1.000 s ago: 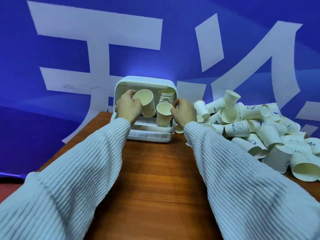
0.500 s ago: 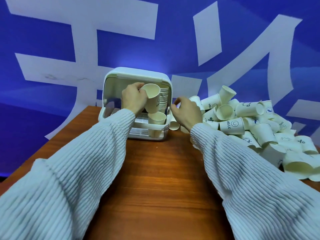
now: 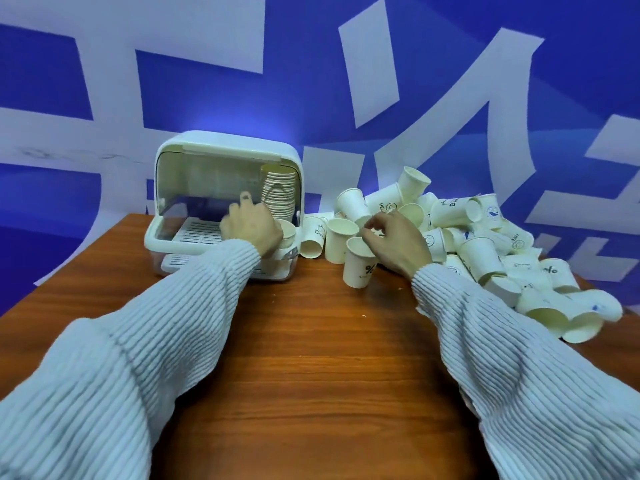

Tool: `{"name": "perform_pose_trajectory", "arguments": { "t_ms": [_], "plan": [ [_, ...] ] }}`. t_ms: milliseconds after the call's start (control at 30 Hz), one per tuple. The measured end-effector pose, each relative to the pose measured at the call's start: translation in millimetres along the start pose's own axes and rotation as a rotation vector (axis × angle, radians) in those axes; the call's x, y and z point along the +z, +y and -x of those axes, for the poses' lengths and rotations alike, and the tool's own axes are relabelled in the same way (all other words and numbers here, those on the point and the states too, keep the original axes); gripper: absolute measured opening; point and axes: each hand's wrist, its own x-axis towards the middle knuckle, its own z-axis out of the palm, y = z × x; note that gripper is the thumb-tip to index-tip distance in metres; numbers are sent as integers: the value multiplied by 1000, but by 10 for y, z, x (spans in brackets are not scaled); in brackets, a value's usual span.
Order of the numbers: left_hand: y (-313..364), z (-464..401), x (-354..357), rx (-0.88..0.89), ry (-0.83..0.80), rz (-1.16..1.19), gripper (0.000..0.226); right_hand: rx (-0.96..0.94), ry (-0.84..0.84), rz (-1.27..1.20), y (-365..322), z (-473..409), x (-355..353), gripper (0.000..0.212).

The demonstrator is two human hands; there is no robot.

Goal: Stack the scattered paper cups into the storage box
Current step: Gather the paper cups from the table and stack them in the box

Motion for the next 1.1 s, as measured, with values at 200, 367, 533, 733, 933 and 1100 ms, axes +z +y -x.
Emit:
{"name": "perform_pose_trajectory", "arguments": {
  "t_ms": [200, 367, 533, 733, 933, 1100],
  "plan": [
    [491, -17, 79, 563, 213, 44, 33, -183, -210, 138, 123, 79, -11, 28],
    [966, -30, 458, 619, -63, -62, 31, -142, -163, 118, 287, 178, -72, 11],
    [1114, 10, 689, 540, -107, -68, 19, -124, -85, 7, 419, 297, -240, 13],
    [938, -12, 270, 538, 46, 164, 17, -103, 129, -171, 263, 221, -287, 15],
    [321, -44, -475, 349, 295, 309, 21, -219, 227, -374, -435, 98, -142, 16],
    [-190, 6, -835, 183, 384, 432, 23, -363, 219, -352, -1032, -16, -17, 16]
  ]
}}
